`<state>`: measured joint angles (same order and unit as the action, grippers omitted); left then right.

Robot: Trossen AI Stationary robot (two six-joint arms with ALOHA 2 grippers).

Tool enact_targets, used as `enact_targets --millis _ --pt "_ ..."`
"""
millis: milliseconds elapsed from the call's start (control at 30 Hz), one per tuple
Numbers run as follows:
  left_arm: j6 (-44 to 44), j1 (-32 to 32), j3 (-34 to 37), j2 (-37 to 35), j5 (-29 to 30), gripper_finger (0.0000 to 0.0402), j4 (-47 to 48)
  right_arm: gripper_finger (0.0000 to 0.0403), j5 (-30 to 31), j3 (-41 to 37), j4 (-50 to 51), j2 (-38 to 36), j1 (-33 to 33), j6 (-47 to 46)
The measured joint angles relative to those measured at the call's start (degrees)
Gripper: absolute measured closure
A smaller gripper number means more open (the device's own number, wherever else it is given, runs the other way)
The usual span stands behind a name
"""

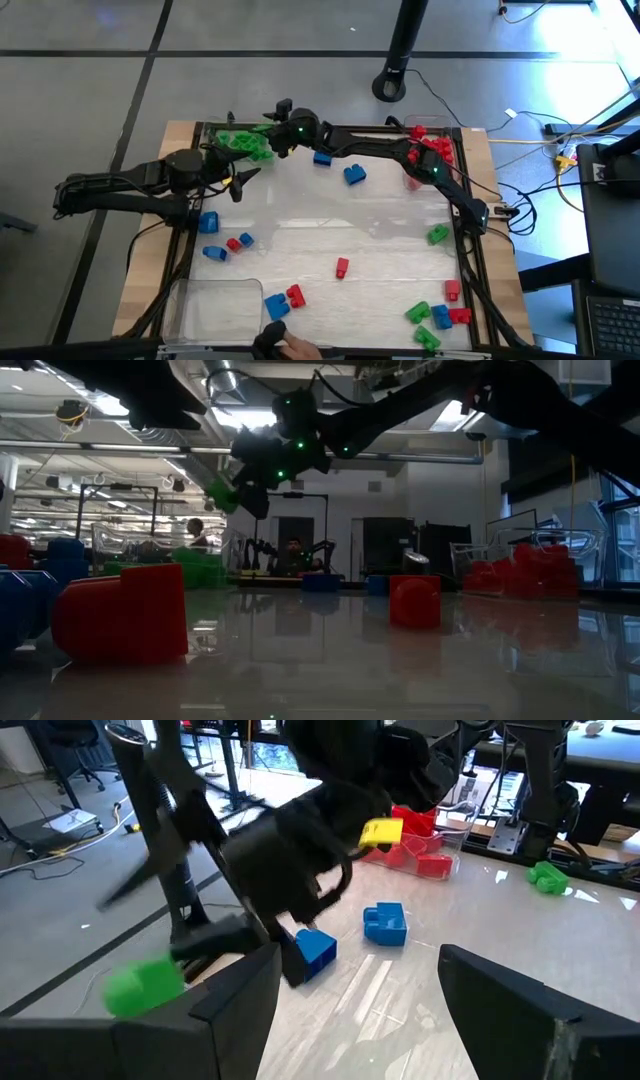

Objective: Sort blocks
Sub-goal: Put the green game piece into the left transparent bin

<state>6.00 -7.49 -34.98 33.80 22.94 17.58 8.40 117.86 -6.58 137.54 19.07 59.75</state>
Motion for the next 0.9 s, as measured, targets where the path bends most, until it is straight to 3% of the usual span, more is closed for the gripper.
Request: enact_targets --millis 167,467,700,900 --pt "0.1 0.0 0.0 0.2 0.0 0.0141 0.6 0.0184 -0.7 3.0 11.0 -0.2 0.0 -4.0" --pt "1.1 -0.2 0.0 3.8 3.4 0.0141 2.0 0.0191 2.0 3.0 6.0 -0.9 0.0 -4.2" --pt "1.7 -0.2 0.0 3.8 8.1 0.0141 3.5 0.0191 1.3 3.0 5.7 -0.9 0.0 -4.6" --pt "1.8 -0.2 0.0 3.7 8.4 0.0141 3.7 0.0191 2.8 3.0 8.7 -1.7 -0.4 -4.8"
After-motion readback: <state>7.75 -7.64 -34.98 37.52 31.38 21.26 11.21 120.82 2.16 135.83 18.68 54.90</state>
